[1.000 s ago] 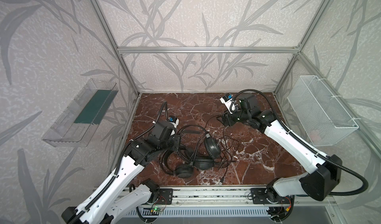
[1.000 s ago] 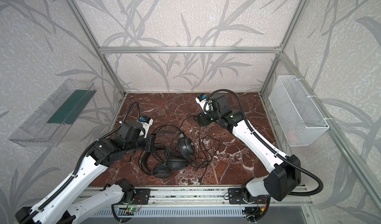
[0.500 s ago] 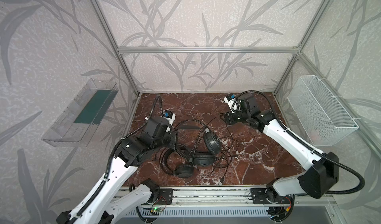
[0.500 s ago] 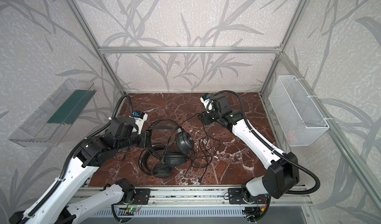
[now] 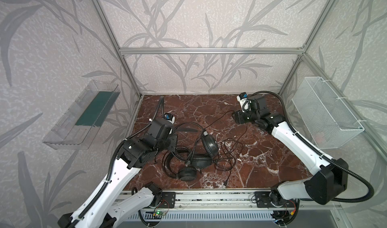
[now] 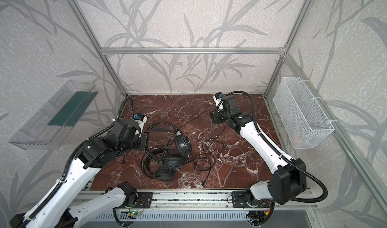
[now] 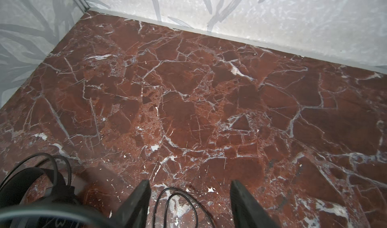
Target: Wrap the headphones
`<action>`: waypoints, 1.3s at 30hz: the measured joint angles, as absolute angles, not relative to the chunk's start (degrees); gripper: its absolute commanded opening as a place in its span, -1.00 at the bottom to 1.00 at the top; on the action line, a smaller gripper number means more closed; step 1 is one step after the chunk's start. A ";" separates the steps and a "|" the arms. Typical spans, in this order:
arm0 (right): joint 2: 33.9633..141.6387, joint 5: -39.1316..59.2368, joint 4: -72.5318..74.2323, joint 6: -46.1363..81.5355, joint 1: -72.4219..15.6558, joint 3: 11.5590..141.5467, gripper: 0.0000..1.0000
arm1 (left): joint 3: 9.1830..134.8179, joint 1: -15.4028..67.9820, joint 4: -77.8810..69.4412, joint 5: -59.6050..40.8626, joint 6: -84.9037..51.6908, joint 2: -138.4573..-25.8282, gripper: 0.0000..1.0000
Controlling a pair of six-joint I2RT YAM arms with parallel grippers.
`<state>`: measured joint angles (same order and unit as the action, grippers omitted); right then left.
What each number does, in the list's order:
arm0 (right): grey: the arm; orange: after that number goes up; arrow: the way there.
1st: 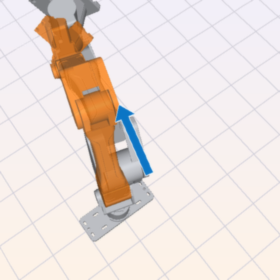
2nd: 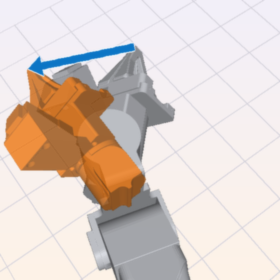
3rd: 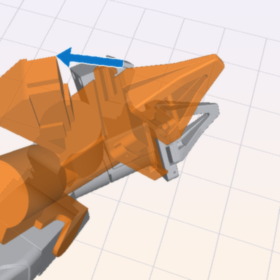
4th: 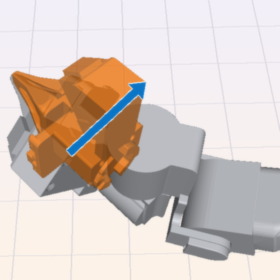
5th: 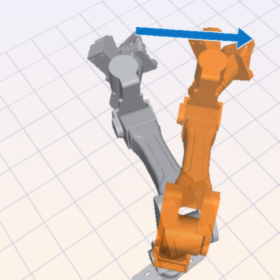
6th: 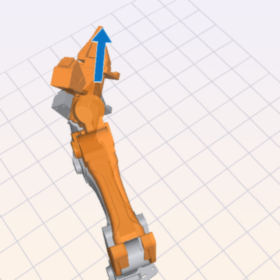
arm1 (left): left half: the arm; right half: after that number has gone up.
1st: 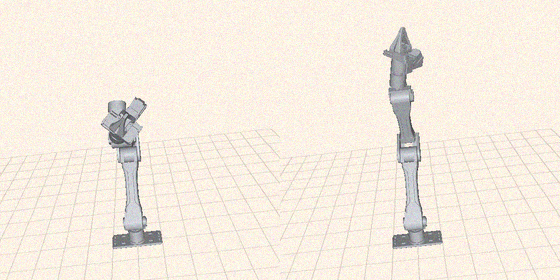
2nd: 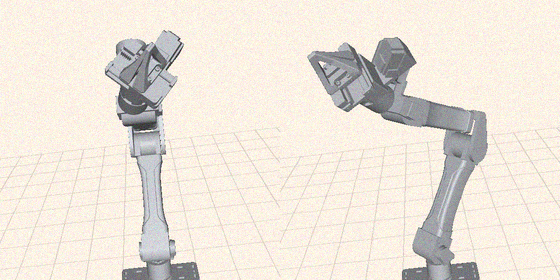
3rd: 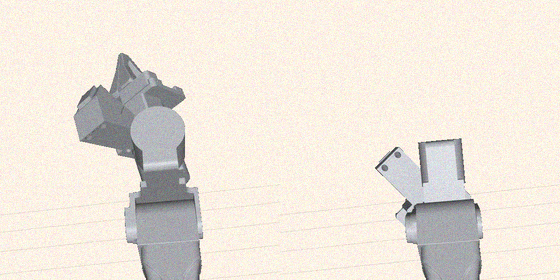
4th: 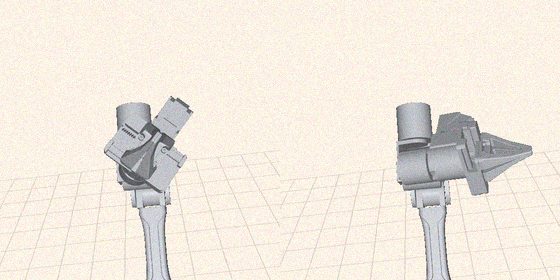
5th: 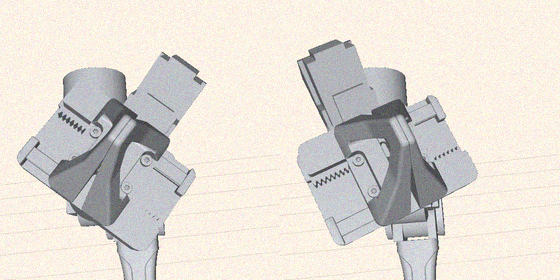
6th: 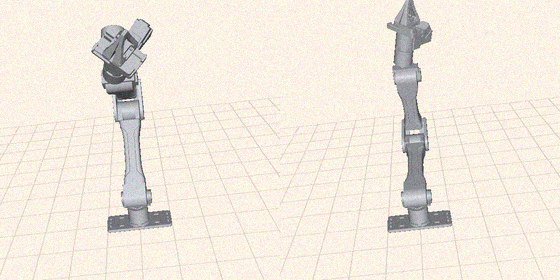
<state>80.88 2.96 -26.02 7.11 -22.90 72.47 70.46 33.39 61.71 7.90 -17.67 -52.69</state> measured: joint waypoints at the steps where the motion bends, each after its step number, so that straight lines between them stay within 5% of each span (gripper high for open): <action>1: 81.19 2.66 -25.96 7.27 -22.37 72.44 0.22 | 70.48 33.39 61.69 7.62 -17.65 -52.60 -1.00; 16: 85.27 11.92 -19.03 7.64 -21.06 69.71 0.24 | 75.68 33.43 62.70 1.85 -18.22 -51.00 -1.00; 25: 81.21 22.15 10.20 13.34 -22.20 47.07 0.47 | 82.65 33.43 64.88 0.99 -20.43 -55.81 -1.00; 39: 79.88 22.50 47.13 21.50 -25.78 28.73 0.48 | 87.26 33.12 64.66 -5.58 -24.77 -60.58 -1.00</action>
<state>79.88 22.50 47.13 21.50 -25.78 28.73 87.26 33.12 64.66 -5.58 -24.77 -60.58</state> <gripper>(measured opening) 0.744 0.065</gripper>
